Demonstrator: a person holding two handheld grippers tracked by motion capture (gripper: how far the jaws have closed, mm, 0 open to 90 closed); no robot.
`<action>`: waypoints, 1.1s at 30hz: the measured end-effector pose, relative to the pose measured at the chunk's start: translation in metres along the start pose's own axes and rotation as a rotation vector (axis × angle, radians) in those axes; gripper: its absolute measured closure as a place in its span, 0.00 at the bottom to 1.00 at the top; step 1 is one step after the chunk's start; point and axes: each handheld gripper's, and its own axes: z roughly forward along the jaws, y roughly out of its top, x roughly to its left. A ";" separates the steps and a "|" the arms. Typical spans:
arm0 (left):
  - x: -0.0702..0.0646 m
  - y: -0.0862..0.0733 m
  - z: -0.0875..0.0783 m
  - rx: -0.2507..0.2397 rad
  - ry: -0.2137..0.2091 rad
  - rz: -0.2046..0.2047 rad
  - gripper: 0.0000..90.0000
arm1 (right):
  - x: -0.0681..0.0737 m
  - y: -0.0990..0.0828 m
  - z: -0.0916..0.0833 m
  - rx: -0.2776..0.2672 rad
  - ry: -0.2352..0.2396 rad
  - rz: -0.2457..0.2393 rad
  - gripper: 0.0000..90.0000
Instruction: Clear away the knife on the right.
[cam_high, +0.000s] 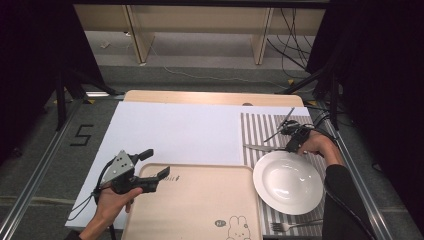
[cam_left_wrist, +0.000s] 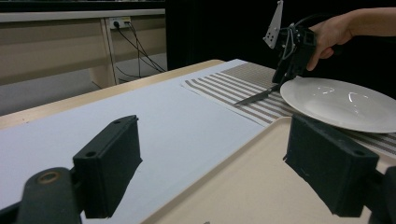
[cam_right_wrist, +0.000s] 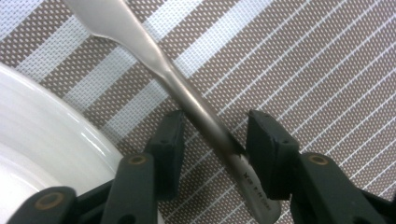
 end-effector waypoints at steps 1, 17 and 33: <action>0.000 0.000 0.000 0.000 0.000 0.001 0.19 | 0.001 0.001 0.000 0.007 0.000 -0.016 0.66; -0.001 0.000 0.000 0.001 -0.002 0.009 0.19 | 0.009 0.006 -0.002 0.043 0.001 -0.101 0.81; 0.001 0.000 0.000 0.005 0.003 0.001 0.19 | 0.014 0.009 0.000 -0.013 -0.063 -0.118 0.88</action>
